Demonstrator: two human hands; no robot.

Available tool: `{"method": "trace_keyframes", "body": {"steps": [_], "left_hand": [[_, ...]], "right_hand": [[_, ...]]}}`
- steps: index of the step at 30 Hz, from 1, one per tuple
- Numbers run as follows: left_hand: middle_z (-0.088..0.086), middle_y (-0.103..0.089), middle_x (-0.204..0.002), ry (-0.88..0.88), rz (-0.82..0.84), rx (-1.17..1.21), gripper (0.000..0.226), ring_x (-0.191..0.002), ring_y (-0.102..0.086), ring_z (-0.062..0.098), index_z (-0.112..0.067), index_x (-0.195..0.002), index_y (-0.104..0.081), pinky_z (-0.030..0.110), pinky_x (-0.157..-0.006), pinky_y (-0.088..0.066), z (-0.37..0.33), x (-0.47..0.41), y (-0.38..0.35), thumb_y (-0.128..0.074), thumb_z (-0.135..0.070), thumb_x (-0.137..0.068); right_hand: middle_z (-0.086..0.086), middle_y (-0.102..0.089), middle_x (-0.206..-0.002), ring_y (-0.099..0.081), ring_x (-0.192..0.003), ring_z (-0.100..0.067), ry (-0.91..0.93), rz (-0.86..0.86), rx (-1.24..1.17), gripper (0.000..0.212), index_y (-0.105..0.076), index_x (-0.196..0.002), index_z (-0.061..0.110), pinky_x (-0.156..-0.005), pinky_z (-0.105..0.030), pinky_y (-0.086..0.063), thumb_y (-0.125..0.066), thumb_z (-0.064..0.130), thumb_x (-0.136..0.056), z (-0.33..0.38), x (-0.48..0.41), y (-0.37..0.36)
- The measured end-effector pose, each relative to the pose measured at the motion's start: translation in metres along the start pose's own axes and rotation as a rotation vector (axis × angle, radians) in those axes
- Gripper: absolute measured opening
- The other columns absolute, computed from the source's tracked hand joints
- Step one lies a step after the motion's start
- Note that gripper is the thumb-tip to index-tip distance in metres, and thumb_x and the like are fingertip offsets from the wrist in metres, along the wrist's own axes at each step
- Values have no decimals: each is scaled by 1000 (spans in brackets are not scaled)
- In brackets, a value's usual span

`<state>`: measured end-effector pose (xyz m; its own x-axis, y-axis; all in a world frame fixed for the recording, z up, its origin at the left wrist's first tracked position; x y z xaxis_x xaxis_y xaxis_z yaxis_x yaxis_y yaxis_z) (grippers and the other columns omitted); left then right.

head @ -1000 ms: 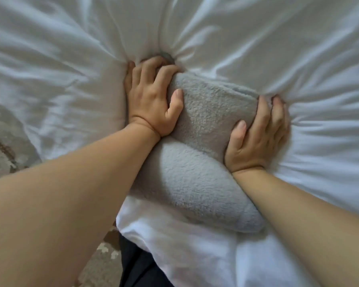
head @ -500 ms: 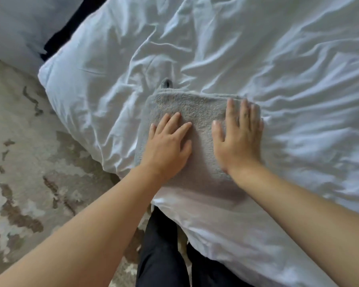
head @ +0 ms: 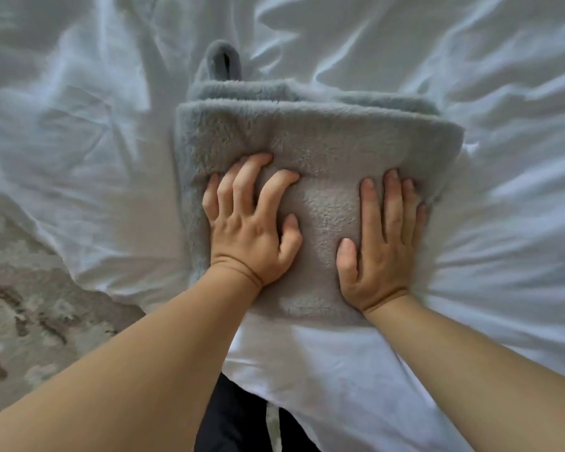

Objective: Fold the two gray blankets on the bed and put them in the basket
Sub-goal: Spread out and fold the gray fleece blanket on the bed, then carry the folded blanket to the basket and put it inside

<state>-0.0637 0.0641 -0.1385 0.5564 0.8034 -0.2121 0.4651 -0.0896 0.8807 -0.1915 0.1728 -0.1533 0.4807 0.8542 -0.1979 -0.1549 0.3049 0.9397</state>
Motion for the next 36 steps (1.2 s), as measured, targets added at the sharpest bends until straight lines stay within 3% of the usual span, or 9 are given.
{"method": "trace_keyframes", "body": {"steps": [5,10,16,18,21,24,28,31,36], "left_hand": [[4,-27,-132,0,-15,-11,46,-123,-30,26,-25,-117,-39,43,-108,-15,7,5,-28,-42,-38,-74],[20,-50,-131,27,43,-32,46,-123,-31,26,-22,-118,-45,46,-108,-18,-1,-1,-7,-45,-34,-74],[6,-47,-134,139,236,118,46,-126,-38,23,-24,-120,-61,40,-108,-24,-14,-19,56,-47,-38,-79],[4,-47,-132,222,212,222,45,-123,-37,16,-24,-126,-59,35,-108,-29,-11,-22,79,-51,-33,-83],[4,-40,-137,594,169,212,54,-127,-36,18,-29,-138,-45,29,-106,-28,4,-16,104,-58,-37,-87],[6,-55,-126,883,309,367,59,-118,-53,26,-18,-131,-49,36,-95,-43,17,-15,111,-62,-49,-83],[3,-67,-95,779,470,339,49,-93,-63,25,-18,-103,-63,39,-79,-52,23,-28,110,-57,-59,-77],[-12,-62,-78,789,560,393,35,-77,-60,11,-23,-98,-64,26,-62,-46,28,-36,105,-64,-54,-80],[-4,-64,-103,728,691,424,45,-93,-59,18,-24,-112,-64,30,-82,-45,36,-43,98,-68,-54,-79]], "right_hand": [[-19,-34,-147,-28,-136,-38,28,-46,29,66,-29,-145,12,-112,-51,-20,-27,45,-87,-8,4,-23],[-24,-41,-145,-34,-135,-40,-26,35,23,67,-40,-143,9,-109,-54,-29,-31,42,-85,4,-6,1],[-17,-39,-149,-35,-137,-38,-153,237,-110,64,-46,-141,12,-112,-54,-27,-38,41,-85,21,-20,57],[-12,-28,-155,-24,-143,-33,-208,327,-167,60,-38,-146,18,-116,-51,-19,-36,43,-91,21,-25,70],[-5,-1,-162,-5,-148,-24,-410,467,-274,63,-12,-153,28,-120,-45,-10,-38,45,-98,12,-29,80],[-7,-26,-154,-30,-140,-24,-793,397,-549,76,-19,-151,22,-116,-40,-26,-58,44,-90,-2,-30,88],[-9,-66,-118,-64,-102,-28,-1259,330,-972,58,-57,-122,13,-92,-48,-52,-80,27,-70,-14,-41,91],[-14,-73,-103,-70,-92,-31,-1325,438,-1075,42,-70,-106,10,-83,-46,-56,-80,20,-67,-25,-49,90],[-12,-74,-101,-71,-93,-29,-1312,624,-1240,50,-71,-107,10,-76,-39,-57,-80,27,-60,-30,-47,87]]}}
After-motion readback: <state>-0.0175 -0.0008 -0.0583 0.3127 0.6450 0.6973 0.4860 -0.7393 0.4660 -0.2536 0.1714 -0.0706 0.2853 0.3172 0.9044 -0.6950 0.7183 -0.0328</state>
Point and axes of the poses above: each hand's wrist, its own x-axis away from the middle knuckle, its own y-axis out of the back of the hand, z = x × y, the point moved 2 cm from there along -x, towards the middle knuckle
